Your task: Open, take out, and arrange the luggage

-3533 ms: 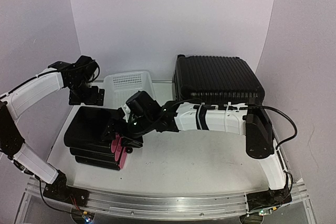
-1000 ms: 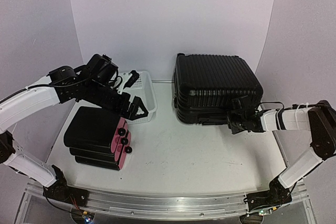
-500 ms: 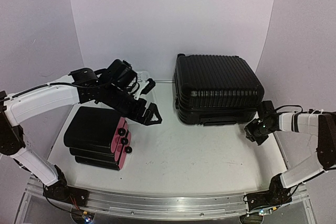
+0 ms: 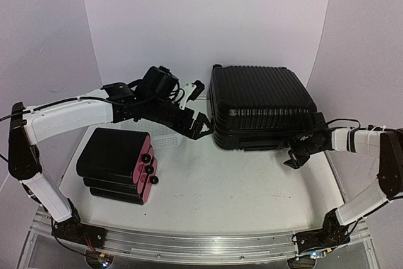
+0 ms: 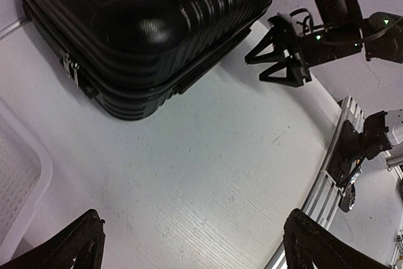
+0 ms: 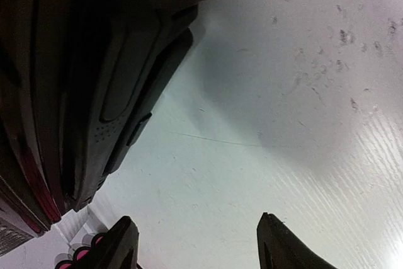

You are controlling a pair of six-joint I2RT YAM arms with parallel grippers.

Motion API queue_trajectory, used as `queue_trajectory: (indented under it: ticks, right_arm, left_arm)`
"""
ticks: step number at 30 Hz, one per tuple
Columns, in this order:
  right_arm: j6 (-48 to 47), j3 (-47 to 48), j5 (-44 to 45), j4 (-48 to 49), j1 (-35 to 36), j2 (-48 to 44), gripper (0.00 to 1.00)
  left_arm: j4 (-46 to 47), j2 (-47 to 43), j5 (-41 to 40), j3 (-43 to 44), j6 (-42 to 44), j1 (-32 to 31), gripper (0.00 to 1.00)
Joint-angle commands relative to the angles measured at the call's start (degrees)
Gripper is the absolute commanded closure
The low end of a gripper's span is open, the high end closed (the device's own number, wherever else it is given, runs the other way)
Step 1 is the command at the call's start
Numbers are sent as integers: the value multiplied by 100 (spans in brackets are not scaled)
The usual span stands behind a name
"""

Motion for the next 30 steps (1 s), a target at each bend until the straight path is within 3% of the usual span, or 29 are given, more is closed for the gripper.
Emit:
queue_trajectory:
  ticks: [1, 9, 16, 26, 28, 30]
  right_arm:
    - [1588, 47, 604, 1008, 291, -15, 27]
    - [2719, 69, 1876, 1047, 704, 114, 25]
    - [2817, 363, 2152, 1383, 868, 694, 26]
    - [3430, 254, 3780, 1122, 1179, 957, 27]
    - [3415, 260, 3922, 1115, 1179, 1151, 32]
    - [3259, 308, 3837, 1108, 1179, 1368, 47]
  left_arm:
    - [872, -355, 73, -221, 270, -3, 1]
    - [969, -722, 137, -789, 110, -3, 1]
    - [1121, -1025, 228, -1140, 100, -9, 1]
    - [1118, -756, 354, -928, 286, -2, 1]
    - [1092, -699, 248, -823, 286, -1, 1]
    - [1065, -671, 92, -749, 290, 12, 1]
